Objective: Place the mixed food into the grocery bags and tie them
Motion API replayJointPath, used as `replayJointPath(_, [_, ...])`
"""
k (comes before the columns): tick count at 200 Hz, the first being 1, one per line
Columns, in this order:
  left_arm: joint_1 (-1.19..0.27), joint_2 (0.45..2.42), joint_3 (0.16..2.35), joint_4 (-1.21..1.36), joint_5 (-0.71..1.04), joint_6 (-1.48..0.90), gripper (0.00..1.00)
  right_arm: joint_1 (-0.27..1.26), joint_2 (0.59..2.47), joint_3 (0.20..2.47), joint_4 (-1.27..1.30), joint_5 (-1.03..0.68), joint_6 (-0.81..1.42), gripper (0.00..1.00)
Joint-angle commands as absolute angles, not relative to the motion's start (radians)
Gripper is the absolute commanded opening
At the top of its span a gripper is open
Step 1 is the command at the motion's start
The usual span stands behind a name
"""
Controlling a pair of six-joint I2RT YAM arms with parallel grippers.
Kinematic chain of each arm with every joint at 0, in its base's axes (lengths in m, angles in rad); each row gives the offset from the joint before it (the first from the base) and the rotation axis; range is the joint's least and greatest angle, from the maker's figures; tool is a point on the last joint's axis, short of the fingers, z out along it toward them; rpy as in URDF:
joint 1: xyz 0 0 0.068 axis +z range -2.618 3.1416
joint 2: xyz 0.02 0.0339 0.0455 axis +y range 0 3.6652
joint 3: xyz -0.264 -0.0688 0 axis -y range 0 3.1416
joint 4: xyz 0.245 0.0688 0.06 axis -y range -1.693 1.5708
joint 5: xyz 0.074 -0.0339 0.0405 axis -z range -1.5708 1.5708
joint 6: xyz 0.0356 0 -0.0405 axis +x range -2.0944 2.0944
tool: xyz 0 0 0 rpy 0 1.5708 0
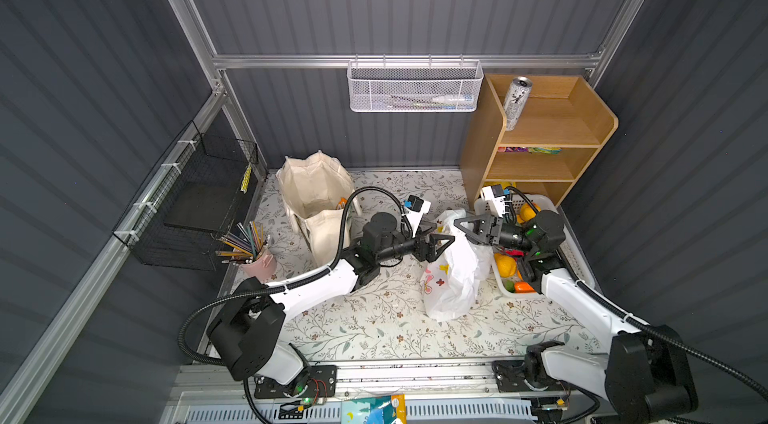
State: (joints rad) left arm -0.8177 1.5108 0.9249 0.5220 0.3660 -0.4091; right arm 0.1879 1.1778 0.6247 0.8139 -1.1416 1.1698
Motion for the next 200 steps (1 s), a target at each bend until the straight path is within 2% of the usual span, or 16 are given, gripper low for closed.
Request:
replayJointPath(1, [-0.822, 1.525, 0.955, 0.599, 0.375, -0.431, 0.78, 0.191, 1.161, 0.627, 0.83, -1.161, 1.161, 0.57])
replayJointPath(49, [-0.822, 1.502, 0.911, 0.655, 0.338, -0.444, 0.78, 0.192, 1.159, 0.61, 0.838, -1.157, 1.159, 0.57])
replayJointPath(78, [-0.818, 1.434, 0.843, 0.647, 0.192, -0.439, 0.78, 0.192, 1.162, 0.605, 0.844, -1.158, 1.16, 0.57])
replayJointPath(132, [-0.81, 1.451, 0.841, 0.677, 0.205, -0.464, 0.6, 0.191, 1.161, 0.595, 0.848, -1.155, 1.161, 0.54])
replayJointPath(140, [-0.811, 1.459, 0.842, 0.69, 0.217, -0.472, 0.62, 0.192, 1.16, 0.594, 0.844, -1.154, 1.161, 0.54])
replayJointPath(163, [-0.811, 1.501, 0.888, 0.716, 0.307, -0.491, 0.76, 0.19, 1.152, 0.591, 0.835, -1.146, 1.16, 0.54])
replayJointPath(184, [-0.811, 1.555, 0.942, 0.741, 0.422, -0.523, 0.78, 0.187, 1.137, 0.586, 0.814, -1.126, 1.159, 0.55])
replayJointPath(193, [-0.811, 1.574, 0.957, 0.74, 0.437, -0.533, 0.74, 0.184, 1.127, 0.58, 0.802, -1.119, 1.16, 0.55])
replayJointPath(200, [-0.811, 1.581, 0.959, 0.744, 0.435, -0.54, 0.65, 0.18, 1.126, 0.577, 0.784, -1.111, 1.156, 0.55])
